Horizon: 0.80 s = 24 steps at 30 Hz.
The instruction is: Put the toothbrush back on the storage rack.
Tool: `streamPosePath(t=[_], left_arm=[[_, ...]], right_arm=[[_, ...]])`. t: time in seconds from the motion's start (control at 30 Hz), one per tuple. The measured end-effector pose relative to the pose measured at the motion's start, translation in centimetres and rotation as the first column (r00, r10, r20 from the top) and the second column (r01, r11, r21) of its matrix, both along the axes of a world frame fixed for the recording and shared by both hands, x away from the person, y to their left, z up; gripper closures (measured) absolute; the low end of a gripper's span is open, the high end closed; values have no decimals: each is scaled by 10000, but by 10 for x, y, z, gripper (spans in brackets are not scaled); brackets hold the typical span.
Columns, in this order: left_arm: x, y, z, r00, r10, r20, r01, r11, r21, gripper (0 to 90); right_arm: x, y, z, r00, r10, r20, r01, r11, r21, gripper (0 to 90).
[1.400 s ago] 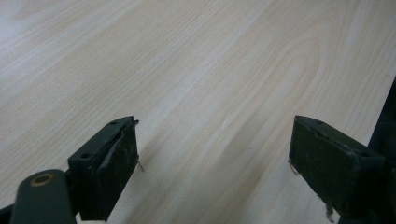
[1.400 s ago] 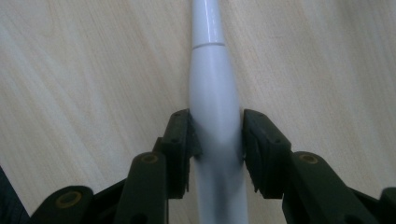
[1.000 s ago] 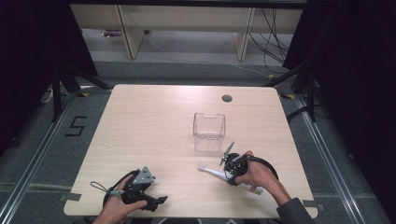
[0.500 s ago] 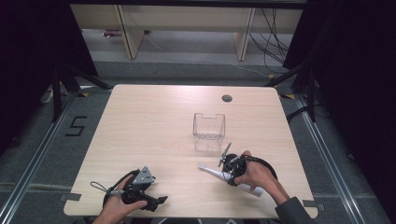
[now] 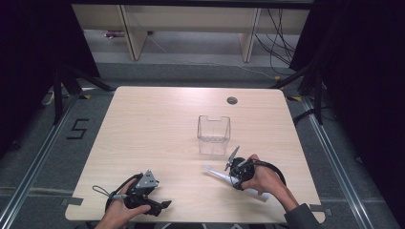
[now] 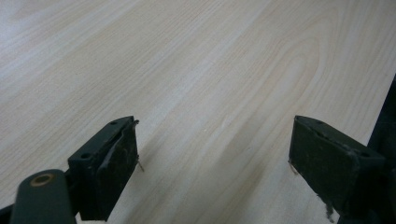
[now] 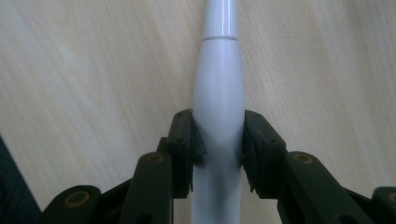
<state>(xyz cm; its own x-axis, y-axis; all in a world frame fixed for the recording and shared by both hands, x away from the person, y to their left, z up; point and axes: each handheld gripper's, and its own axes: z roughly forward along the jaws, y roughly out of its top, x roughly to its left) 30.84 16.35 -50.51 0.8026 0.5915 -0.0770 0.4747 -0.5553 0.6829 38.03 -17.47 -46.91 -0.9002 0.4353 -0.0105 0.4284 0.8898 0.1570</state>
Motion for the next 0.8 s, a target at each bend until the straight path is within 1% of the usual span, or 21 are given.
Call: streamPosePath(t=[0.03,0.1,0.13,0.2,0.23,0.27,0.3,0.33,0.37,0.4,0.43,0.47,0.5,0.57,0.6,0.63,0.67,0.7,0.73,0.77,0.8], left_arm=[[0,0,0,10000,0,0,0,10000,0,149],[0,0,0,10000,-6,-2,6,10000,-15,149],[0,0,0,10000,-6,-2,6,10000,-15,149],[0,0,0,10000,0,-8,0,10000,-19,149],[0,0,0,10000,-6,-17,6,10000,-19,149],[0,0,0,10000,-9,-18,9,10000,-13,149],[0,0,0,10000,-16,-4,16,10000,0,149],[0,0,0,10000,-16,-4,16,10000,0,149],[0,0,0,10000,-4,-6,4,10000,-15,149],[0,0,0,10000,-4,-6,4,10000,-15,149],[0,0,0,10000,-7,-1,7,10000,-2,149],[0,0,0,10000,-7,-1,7,10000,-2,149],[0,0,0,10000,-1,-10,1,10000,-2,149],[0,0,0,9999,-91,-45,91,10000,13,149],[0,0,0,9999,-91,-45,91,10000,13,149],[0,0,0,10000,-68,-45,68,10000,1,149],[0,0,0,10000,-73,-40,73,10000,-16,149],[0,0,0,10000,-74,-35,74,10000,-18,149],[0,0,0,10000,-74,-35,74,10000,-18,149],[0,0,0,10000,-77,-35,77,10000,-15,149],[0,0,0,10000,-78,-39,78,10000,-17,149]], right_arm=[[0,0,0,10000,0,0,0,10000,0,661],[-1,-5,6,9999,-114,20,113,9990,423,662],[-1,-5,6,9999,-114,20,113,9990,423,662],[-1,-9,9,9999,-110,117,100,9971,754,662],[-2,-12,12,9996,-50,289,17,9937,1119,662],[-3,-14,14,9991,-153,394,100,9913,1314,662],[-3,-16,15,9986,-91,519,10,9882,1534,662],[-3,-16,15,9986,-91,519,10,9882,1534,662],[-4,-19,19,9969,-59,781,-102,9790,2035,662],[-4,-19,19,9969,-59,781,-102,9790,2035,662],[-7,-23,23,9953,-335,912,109,9711,2384,663],[-7,-23,23,9953,-335,912,109,9711,2384,663],[-7,-24,23,9945,-357,982,101,9683,2497,663],[-10,-28,27,9913,-561,1193,198,9581,2859,663],[-10,-28,27,9913,-561,1193,198,9581,2859,663],[-12,-30,29,9893,-821,1203,409,9493,3117,663],[-12,-31,32,9899,-728,1216,306,9476,3181,663],[-13,-31,33,9887,-837,1242,384,9433,3296,663],[-13,-31,33,9887,-837,1242,384,9433,3296,663],[-14,-31,36,9870,-1086,1187,632,9401,3349,663],[-12,-33,40,9822,-933,1632,268,9288,3697,663]])
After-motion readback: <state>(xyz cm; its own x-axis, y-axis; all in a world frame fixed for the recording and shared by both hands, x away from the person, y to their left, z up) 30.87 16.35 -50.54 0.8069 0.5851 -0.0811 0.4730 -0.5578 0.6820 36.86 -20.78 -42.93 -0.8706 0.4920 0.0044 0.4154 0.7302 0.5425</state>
